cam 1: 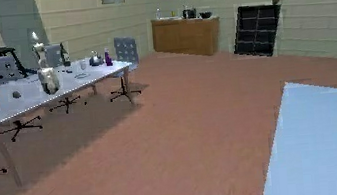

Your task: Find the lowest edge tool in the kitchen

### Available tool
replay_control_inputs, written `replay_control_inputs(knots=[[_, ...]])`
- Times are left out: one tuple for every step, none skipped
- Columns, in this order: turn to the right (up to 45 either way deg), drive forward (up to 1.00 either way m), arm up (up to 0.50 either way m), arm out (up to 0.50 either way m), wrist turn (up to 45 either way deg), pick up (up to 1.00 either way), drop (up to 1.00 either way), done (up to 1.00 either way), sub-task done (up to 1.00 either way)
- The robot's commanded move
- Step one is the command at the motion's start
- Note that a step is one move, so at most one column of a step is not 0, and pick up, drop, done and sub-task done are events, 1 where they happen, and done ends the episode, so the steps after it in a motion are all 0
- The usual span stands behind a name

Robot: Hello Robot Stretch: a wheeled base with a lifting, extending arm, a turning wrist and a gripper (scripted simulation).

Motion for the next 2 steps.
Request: replay_control_inputs(knots=[[0.0, 1.00, 0.00, 0.00, 0.0, 0.00, 0.00, 0.00, 0.00], [3.0, 0.00, 0.00, 0.00, 0.0, 0.00, 0.00, 0.00, 0.00]])
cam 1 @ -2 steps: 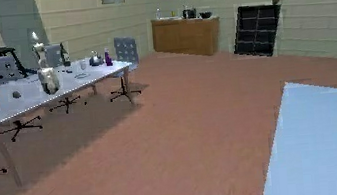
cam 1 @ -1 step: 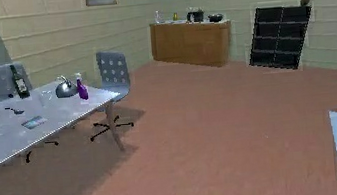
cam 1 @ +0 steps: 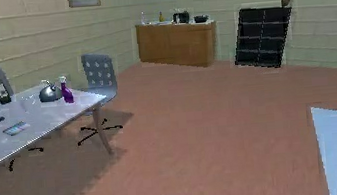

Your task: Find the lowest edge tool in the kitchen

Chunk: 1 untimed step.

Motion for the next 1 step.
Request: replay_control_inputs(knots=[[0.0, 1.00, 0.00, 0.00, 0.0, 0.00, 0.00, 0.00, 0.00]])
